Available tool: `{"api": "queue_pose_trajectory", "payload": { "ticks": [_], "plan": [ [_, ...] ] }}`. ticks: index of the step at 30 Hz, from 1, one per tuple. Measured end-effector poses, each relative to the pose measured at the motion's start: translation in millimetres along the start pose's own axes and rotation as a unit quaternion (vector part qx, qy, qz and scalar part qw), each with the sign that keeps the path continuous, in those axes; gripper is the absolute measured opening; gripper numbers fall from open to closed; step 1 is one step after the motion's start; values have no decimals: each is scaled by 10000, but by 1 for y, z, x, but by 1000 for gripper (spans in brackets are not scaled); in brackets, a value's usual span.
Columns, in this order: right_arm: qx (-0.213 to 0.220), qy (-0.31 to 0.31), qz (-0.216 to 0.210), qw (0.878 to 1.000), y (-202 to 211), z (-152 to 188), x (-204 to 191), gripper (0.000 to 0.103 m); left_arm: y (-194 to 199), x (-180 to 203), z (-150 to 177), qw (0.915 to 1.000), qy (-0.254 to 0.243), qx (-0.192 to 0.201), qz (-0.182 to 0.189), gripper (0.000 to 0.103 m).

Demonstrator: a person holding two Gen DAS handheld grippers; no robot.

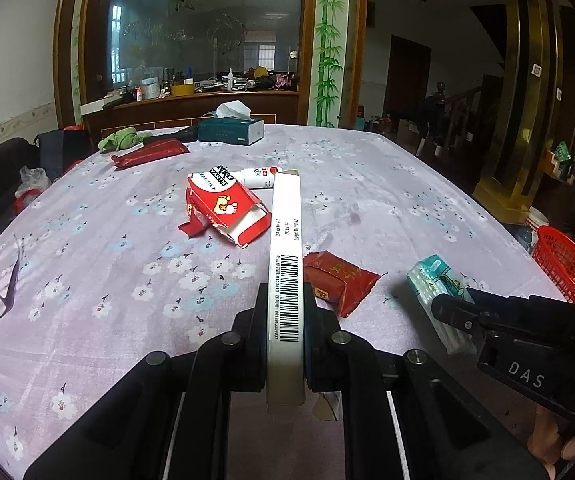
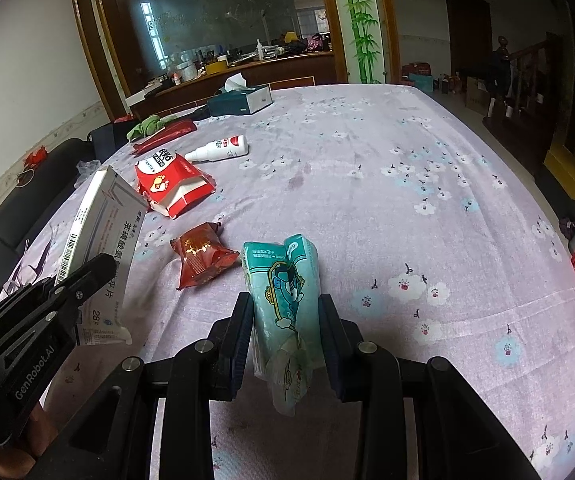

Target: Collect trash

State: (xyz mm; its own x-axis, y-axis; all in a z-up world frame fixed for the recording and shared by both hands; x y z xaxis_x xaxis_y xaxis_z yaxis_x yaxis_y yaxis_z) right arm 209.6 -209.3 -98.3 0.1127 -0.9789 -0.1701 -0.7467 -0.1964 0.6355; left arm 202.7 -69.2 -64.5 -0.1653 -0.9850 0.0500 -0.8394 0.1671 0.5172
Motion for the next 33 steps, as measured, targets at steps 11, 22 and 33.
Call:
{"api": "queue_pose_trajectory", "payload": {
  "ticks": [11,22,33],
  "plan": [
    [172,-33,-24,9998,16,-9,0,35,5,2,-2,10000,-73,49,-26,12],
    [173,-32,-38,9998,18,-10,-1,35,6,4,-1,9999,-98,44,-39,12],
    [162,-57,-58,9998,19,-11,-2,35,7,5,-2,9999,-101,53,-36,12]
  ]
}}
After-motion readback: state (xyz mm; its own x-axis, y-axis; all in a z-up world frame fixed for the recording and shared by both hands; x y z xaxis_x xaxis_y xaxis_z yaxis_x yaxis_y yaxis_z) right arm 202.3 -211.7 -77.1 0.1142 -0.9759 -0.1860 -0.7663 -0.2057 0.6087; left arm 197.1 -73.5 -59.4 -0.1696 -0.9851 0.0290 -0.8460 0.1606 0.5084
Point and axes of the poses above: each gripper's, at about its wrist camera, not at the fingertips, and y roughly against the way its jaws point, x to its right, z to its underside, the point moved 10 cm from there along -y, roughly the way its jaws point, and after that the axes turned 4 degrees about x, right-handed, at the moved point
